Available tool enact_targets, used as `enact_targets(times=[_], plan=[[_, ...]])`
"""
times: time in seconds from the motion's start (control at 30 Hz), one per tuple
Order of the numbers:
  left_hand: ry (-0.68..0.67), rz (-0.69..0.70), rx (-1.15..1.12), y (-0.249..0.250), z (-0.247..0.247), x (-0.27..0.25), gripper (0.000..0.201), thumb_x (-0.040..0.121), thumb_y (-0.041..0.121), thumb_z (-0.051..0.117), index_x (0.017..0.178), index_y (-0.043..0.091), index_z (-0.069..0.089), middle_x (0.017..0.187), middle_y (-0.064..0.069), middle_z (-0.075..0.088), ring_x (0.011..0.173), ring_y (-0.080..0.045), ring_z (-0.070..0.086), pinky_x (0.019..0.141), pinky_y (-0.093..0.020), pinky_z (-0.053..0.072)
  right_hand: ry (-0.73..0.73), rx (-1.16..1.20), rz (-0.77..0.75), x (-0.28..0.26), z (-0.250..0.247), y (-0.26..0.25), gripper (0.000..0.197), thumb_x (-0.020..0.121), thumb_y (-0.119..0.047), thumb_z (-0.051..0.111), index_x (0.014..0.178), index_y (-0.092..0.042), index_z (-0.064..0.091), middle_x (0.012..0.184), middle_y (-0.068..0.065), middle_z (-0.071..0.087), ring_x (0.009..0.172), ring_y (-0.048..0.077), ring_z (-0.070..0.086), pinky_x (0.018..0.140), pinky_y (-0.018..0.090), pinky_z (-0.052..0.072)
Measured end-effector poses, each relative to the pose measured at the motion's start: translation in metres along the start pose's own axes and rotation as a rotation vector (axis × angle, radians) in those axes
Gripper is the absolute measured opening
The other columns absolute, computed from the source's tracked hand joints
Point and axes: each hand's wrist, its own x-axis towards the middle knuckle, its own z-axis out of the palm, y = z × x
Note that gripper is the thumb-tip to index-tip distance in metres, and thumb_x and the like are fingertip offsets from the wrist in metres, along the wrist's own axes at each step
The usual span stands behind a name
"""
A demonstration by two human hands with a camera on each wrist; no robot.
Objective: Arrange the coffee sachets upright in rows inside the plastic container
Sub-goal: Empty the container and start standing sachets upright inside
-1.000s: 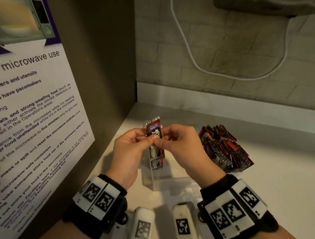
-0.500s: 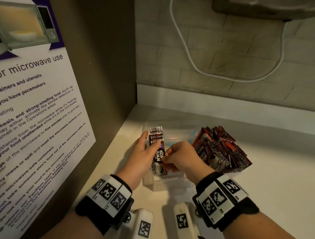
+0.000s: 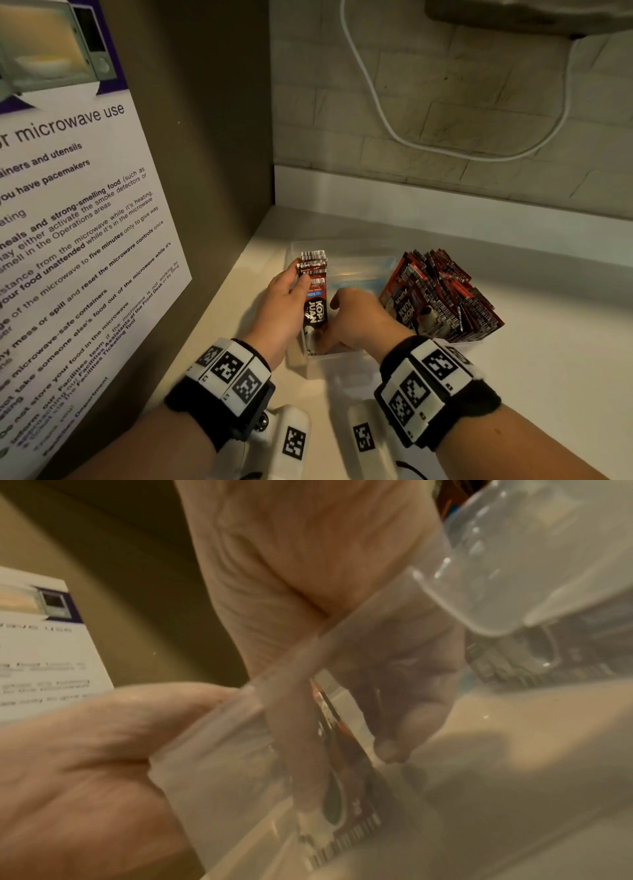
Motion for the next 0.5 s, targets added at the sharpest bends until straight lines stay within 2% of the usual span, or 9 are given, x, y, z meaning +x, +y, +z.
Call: enact_targets(times=[0.07, 0.13, 0.17, 0.23, 0.3, 0.4, 0.5], plan=[[0.002, 0.005, 0.007, 0.000, 0.002, -0.003, 0.029, 0.102, 0.027, 0.044, 0.128, 0.028, 0.055, 0.128, -0.003, 0.060, 0.111, -0.016, 0.060, 0.093, -0.029, 0.048, -0.005, -0.101, -0.034, 0.004, 0.003, -0.003, 0.035, 0.065, -0.025, 0.081, 0.075, -0.016, 0.049, 0.073, -0.004, 0.053, 0.073, 0.017, 0.056, 0.056, 0.021, 0.040], [-0.016, 0.016, 0.039, 0.001, 0.002, -0.006, 0.024, 0.100, 0.031, 0.047, 0.123, 0.031, 0.055, 0.127, -0.002, 0.060, 0.113, -0.016, 0.059, 0.100, -0.034, 0.047, 0.011, -0.123, -0.063, 0.008, 0.007, -0.005, 0.029, 0.073, -0.024, 0.074, 0.067, -0.018, 0.046, 0.065, -0.005, 0.049, 0.072, 0.020, 0.058, 0.058, 0.021, 0.039], [-0.033, 0.023, 0.051, 0.000, 0.002, -0.006, 0.028, 0.099, 0.031, 0.050, 0.126, 0.028, 0.055, 0.128, -0.002, 0.059, 0.114, -0.016, 0.059, 0.101, -0.035, 0.046, 0.035, -0.134, -0.087, 0.010, 0.008, -0.006, 0.024, 0.076, -0.024, 0.069, 0.068, -0.018, 0.047, 0.066, -0.004, 0.051, 0.075, 0.022, 0.058, 0.061, 0.023, 0.039], [-0.061, 0.009, 0.060, 0.001, 0.002, -0.007, 0.038, 0.097, 0.020, 0.053, 0.134, 0.023, 0.052, 0.129, -0.004, 0.058, 0.114, -0.017, 0.058, 0.098, -0.030, 0.047, 0.095, -0.149, -0.131, 0.013, 0.011, -0.006, 0.010, 0.082, -0.022, 0.061, 0.079, -0.013, 0.056, 0.081, 0.003, 0.061, 0.083, 0.026, 0.060, 0.065, 0.025, 0.037], [-0.061, 0.004, 0.104, 0.002, 0.002, -0.006, 0.044, 0.095, 0.013, 0.053, 0.138, 0.021, 0.050, 0.130, -0.005, 0.056, 0.116, -0.018, 0.057, 0.101, -0.032, 0.046, 0.133, -0.126, -0.161, 0.017, 0.015, -0.005, 0.016, 0.086, -0.019, 0.055, 0.096, -0.010, 0.063, 0.096, 0.008, 0.065, 0.092, 0.027, 0.063, 0.065, 0.025, 0.037], [-0.048, 0.003, 0.161, 0.005, 0.003, -0.005, 0.049, 0.095, 0.013, 0.050, 0.143, 0.024, 0.044, 0.135, -0.004, 0.052, 0.120, -0.020, 0.053, 0.107, -0.041, 0.042, 0.136, -0.146, -0.188, 0.022, 0.021, -0.004, 0.020, 0.090, -0.018, 0.051, 0.104, -0.009, 0.062, 0.103, 0.009, 0.065, 0.096, 0.027, 0.062, 0.067, 0.025, 0.037], [-0.035, -0.035, 0.137, 0.010, 0.006, -0.005, 0.057, 0.095, 0.009, 0.043, 0.148, 0.027, 0.035, 0.140, -0.006, 0.046, 0.124, -0.022, 0.049, 0.109, -0.043, 0.038, 0.131, -0.171, -0.198, 0.024, 0.026, -0.003, 0.024, 0.091, -0.016, 0.050, 0.112, -0.008, 0.057, 0.109, 0.010, 0.063, 0.100, 0.028, 0.061, 0.070, 0.026, 0.038]])
